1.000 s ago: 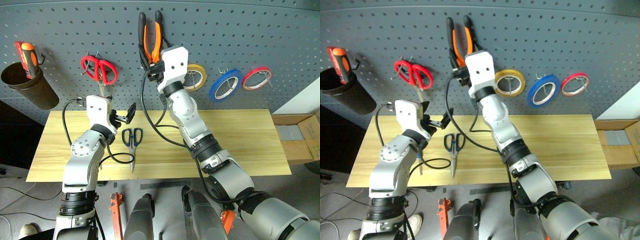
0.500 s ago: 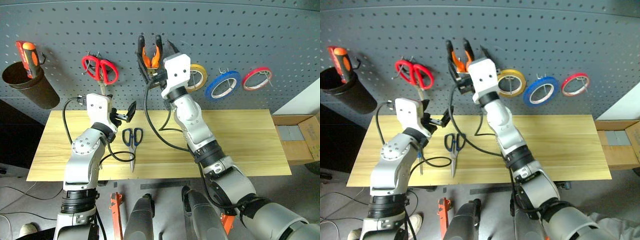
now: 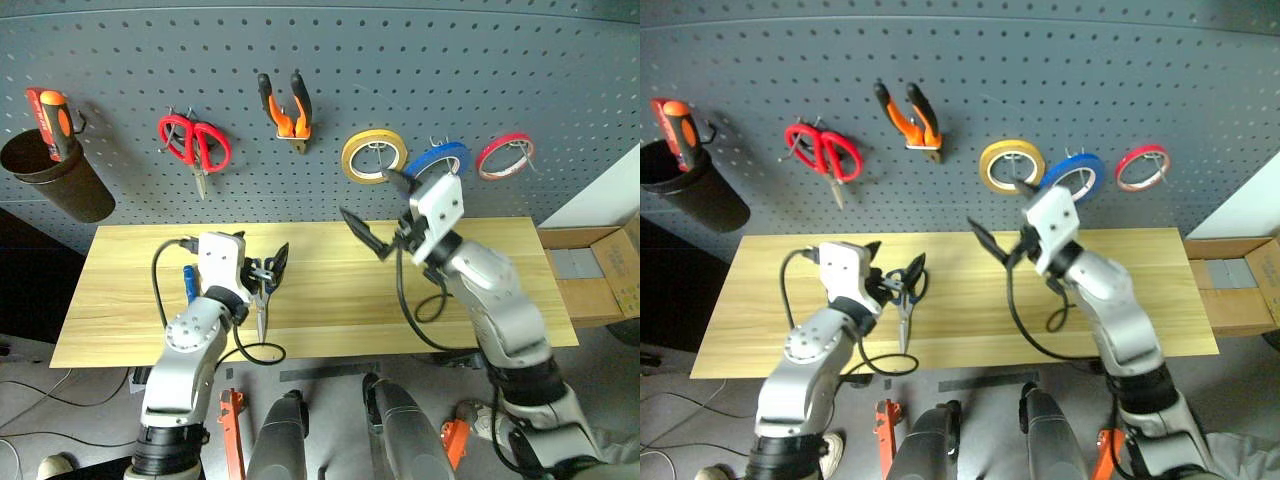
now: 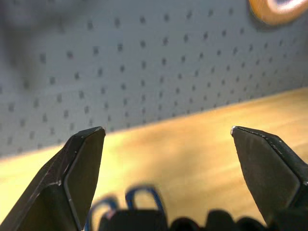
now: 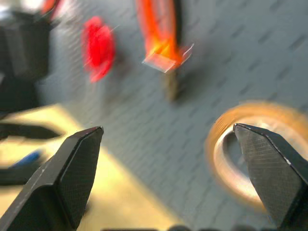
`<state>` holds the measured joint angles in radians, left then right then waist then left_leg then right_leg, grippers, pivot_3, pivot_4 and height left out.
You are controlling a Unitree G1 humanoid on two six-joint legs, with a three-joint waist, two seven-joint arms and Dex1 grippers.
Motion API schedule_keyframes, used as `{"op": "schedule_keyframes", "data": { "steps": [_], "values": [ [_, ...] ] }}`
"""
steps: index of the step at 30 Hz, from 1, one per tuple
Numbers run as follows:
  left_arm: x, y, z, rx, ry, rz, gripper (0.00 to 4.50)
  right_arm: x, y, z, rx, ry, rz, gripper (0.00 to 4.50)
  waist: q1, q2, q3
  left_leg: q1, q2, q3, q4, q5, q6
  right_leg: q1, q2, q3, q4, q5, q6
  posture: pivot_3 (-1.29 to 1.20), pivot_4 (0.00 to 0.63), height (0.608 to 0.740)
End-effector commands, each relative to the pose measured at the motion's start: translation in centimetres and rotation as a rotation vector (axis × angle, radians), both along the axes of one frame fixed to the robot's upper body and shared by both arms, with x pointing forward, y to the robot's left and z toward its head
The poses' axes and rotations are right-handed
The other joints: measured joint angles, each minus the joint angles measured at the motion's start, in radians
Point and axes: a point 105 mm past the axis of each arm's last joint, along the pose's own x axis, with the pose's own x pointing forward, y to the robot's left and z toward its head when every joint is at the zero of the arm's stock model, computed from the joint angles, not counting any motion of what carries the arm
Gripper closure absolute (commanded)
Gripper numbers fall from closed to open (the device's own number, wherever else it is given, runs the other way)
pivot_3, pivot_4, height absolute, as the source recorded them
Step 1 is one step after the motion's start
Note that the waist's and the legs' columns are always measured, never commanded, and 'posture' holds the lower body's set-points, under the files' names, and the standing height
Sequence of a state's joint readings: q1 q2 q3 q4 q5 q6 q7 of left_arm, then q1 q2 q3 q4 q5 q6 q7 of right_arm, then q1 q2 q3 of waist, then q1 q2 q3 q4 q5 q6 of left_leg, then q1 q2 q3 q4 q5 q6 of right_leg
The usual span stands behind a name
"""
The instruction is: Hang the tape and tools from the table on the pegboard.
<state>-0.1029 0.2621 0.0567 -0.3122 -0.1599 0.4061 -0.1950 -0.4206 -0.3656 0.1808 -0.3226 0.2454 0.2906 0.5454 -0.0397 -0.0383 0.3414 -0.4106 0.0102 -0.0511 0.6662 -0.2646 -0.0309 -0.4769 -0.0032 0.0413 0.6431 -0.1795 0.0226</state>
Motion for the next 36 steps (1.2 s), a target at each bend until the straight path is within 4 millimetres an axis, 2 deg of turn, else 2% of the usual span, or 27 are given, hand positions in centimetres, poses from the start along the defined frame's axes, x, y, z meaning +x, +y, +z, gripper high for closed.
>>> {"op": "schedule_keyframes", "data": {
  "steps": [1, 3, 5, 9, 14, 19, 25, 29, 36],
  "values": [
    [-0.8, -0.4, -1.5, -0.013, 0.053, 0.088, 0.0, -3.2, 0.8, -1.6, -0.087, 0.01, 0.185, 0.02, -0.001, 0.0, 0.0, 0.001, 0.0, 0.0, 0.0, 0.0, 0.0, 0.001, 0.002, 0.0, 0.0, -0.002, 0.003, -0.06, 0.303, 0.74],
    [-1.3, 0.0, -4.3, -0.009, 0.158, 0.181, 0.0, -3.6, 0.5, -3.6, -0.131, 0.026, 0.218, 0.02, -0.002, -0.001, 0.0, 0.005, 0.0, 0.0, 0.0, 0.0, 0.0, 0.005, 0.003, 0.001, 0.0, -0.003, 0.004, -0.07, 0.312, 0.74],
    [-1.8, 0.0, -6.3, 0.016, 0.219, 0.216, 0.0, -3.8, 0.4, -5.1, -0.148, 0.049, 0.236, 0.02, -0.009, -0.001, 0.0, 0.006, -0.001, 0.002, 0.0, 0.0, 0.0, 0.005, 0.003, 0.002, 0.0, -0.003, 0.005, -0.07, 0.322, 0.74],
    [-2.0, 0.2, -7.9, 0.036, 0.276, 0.249, 0.0, -5.3, 0.9, -6.8, -0.17, 0.094, 0.346, 0.02, -0.015, -0.002, 0.0, 0.007, -0.001, 0.003, 0.0, 0.0, 0.0, 0.006, 0.005, 0.003, 0.0, -0.003, 0.005, -0.07, 0.347, 0.74],
    [-1.9, 0.9, -9.9, 0.061, 0.346, 0.285, 0.0, -5.5, 0.6, -9.1, -0.217, 0.144, 0.367, 0.02, -0.017, -0.002, 0.001, 0.012, 0.0, 0.003, 0.0, 0.0, 0.0, 0.012, 0.009, 0.004, -0.001, -0.004, 0.004, -0.07, 0.364, 0.74],
    [-1.5, 1.6, -11.4, 0.054, 0.413, 0.332, 0.0, -4.7, 0.5, -9.3, -0.203, 0.164, 0.344, 0.02, -0.017, -0.002, 0.002, 0.012, 0.0, 0.003, 0.0, 0.0, 0.0, 0.012, 0.01, 0.004, 0.0, -0.004, 0.004, -0.07, 0.375, 0.74],
    [-1.3, 1.3, -12.0, 0.01, 0.441, 0.315, 0.0, -4.1, 1.0, -9.1, -0.178, 0.183, 0.303, 0.02, -0.017, -0.001, 0.002, 0.014, 0.0, 0.002, 0.0, 0.0, 0.0, 0.014, 0.01, 0.005, 0.0, -0.004, 0.004, -0.08, 0.387, 0.74],
    [-1.6, 2.0, -11.8, 0.026, 0.445, 0.34, 0.83, -4.4, 1.0, -9.1, -0.178, 0.183, 0.308, 0.0, -0.018, -0.001, 0.003, 0.016, 0.0, 0.002, 0.0, 0.0, 0.0, 0.016, 0.01, 0.005, -0.001, -0.004, 0.005, -0.08, 0.39, 0.74],
    [-1.6, 2.7, -11.5, 0.029, 0.448, 0.368, 3.26, -4.5, 1.2, -9.2, -0.176, 0.181, 0.312, 0.0, -0.021, -0.001, 0.005, 0.018, 0.0, 0.002, -0.002, 0.0, 0.0, 0.017, 0.01, 0.005, -0.001, -0.005, 0.005, -0.08, 0.386, 0.74]
  ]
}}
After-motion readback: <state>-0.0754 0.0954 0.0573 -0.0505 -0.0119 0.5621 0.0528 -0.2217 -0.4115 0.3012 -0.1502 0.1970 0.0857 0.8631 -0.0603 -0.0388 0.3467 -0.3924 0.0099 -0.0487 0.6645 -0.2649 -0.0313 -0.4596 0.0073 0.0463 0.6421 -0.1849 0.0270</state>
